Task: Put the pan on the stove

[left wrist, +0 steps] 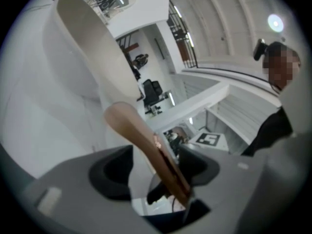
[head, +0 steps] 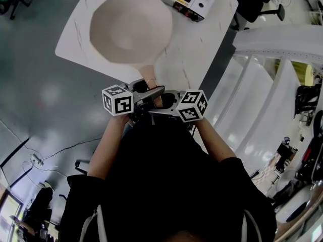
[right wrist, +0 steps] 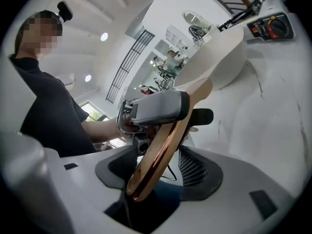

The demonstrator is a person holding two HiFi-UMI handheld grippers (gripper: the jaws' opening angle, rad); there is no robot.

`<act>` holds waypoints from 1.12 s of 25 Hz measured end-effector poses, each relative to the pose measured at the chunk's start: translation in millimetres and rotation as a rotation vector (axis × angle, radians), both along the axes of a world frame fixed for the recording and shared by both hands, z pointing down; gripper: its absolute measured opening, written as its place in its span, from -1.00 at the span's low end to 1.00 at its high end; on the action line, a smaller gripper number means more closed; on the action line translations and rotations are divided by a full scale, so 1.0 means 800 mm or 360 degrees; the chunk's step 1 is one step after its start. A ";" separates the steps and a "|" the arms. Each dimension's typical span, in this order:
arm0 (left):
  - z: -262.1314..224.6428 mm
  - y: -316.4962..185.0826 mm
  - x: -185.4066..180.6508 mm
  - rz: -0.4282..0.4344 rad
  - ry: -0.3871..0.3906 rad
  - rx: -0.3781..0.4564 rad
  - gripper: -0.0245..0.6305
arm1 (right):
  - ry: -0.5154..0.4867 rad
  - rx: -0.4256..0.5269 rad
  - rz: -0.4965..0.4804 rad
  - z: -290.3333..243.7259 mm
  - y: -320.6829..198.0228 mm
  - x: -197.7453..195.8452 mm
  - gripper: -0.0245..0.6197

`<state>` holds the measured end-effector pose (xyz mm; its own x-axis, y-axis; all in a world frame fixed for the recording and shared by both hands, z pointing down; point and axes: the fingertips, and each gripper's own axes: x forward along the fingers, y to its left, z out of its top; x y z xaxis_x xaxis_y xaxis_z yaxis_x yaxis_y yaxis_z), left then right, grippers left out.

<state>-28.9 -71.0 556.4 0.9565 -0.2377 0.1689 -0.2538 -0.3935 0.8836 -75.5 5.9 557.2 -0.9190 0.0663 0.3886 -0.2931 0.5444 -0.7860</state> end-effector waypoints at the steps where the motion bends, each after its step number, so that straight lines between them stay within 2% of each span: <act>1: 0.000 0.000 0.003 0.0011 0.0018 0.0003 -0.06 | -0.0016 -0.0015 -0.0033 0.000 0.002 -0.002 -0.22; 7: -0.003 -0.002 0.015 0.0022 0.0091 0.0121 -0.07 | -0.0160 -0.0072 -0.0127 -0.003 0.007 -0.009 -0.22; 13: -0.012 -0.003 0.020 0.0051 0.0158 0.0241 -0.15 | -0.0275 -0.0096 -0.0118 -0.009 0.007 -0.011 -0.33; 16: -0.013 -0.004 0.018 0.0025 0.0170 0.0258 -0.18 | -0.0316 -0.0106 -0.0087 -0.010 0.005 -0.011 -0.37; 20: -0.012 -0.003 0.019 0.0033 0.0125 0.0286 -0.17 | -0.0328 -0.0071 -0.0069 -0.012 0.005 -0.011 -0.37; 28: -0.028 -0.004 0.018 -0.0035 0.0144 0.0265 -0.17 | -0.0415 -0.0056 -0.0076 -0.032 0.004 -0.009 -0.37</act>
<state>-14.7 -74.3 534.0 0.9603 -0.2763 0.0393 -0.1867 -0.5314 0.8263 -82.3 9.2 531.8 -0.9833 0.1210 0.1356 -0.0527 0.5238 -0.8502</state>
